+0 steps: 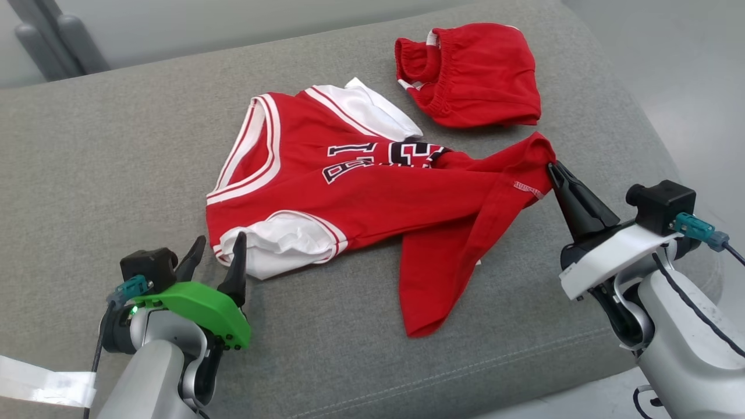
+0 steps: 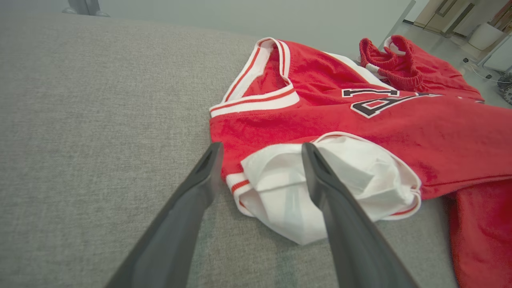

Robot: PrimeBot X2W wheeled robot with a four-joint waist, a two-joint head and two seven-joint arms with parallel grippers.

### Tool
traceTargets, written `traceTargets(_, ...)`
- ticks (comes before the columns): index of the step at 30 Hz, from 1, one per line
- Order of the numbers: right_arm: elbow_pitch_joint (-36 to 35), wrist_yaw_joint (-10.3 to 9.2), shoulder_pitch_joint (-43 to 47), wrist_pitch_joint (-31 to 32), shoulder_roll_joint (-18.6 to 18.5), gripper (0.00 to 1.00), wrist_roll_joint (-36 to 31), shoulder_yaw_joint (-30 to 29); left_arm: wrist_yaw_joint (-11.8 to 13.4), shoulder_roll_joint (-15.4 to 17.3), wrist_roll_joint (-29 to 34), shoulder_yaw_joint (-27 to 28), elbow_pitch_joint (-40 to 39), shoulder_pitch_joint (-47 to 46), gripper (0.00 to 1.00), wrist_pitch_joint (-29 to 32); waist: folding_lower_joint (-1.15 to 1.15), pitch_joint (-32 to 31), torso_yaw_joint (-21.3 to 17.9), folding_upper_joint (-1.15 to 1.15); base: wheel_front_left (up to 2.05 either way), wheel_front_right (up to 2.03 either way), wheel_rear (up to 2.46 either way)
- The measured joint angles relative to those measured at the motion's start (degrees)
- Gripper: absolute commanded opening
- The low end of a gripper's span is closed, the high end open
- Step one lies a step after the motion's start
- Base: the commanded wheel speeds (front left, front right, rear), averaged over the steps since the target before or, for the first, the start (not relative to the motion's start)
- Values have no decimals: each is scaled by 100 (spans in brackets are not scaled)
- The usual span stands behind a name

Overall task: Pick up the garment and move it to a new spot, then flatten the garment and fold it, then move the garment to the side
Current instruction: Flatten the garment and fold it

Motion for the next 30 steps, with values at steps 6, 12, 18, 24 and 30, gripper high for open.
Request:
traceTargets(6,-232,1,105,0,125,0,-47,-82,-46,79,82,-182,304,-26,100,246,0,114,-280,0,0,0,0)
traceTargets(12,-375,1,264,0,118,0,-65,-259,-55,35,77,-135,330,-186,89,214,0,183,-271,0,0,0,0)
traceTargets(18,-476,1,314,0,137,0,-154,-296,-55,1,73,-108,412,-281,0,132,0,190,-150,0,0,0,0)
traceTargets(24,-592,3,407,0,146,0,-258,-448,-104,-53,77,-148,279,-255,0,-56,0,139,-18,0,0,0,0)
traceTargets(30,-891,8,330,0,223,0,-236,-557,-181,346,108,38,-376,-371,0,-198,0,-1,174,0,0,0,0)
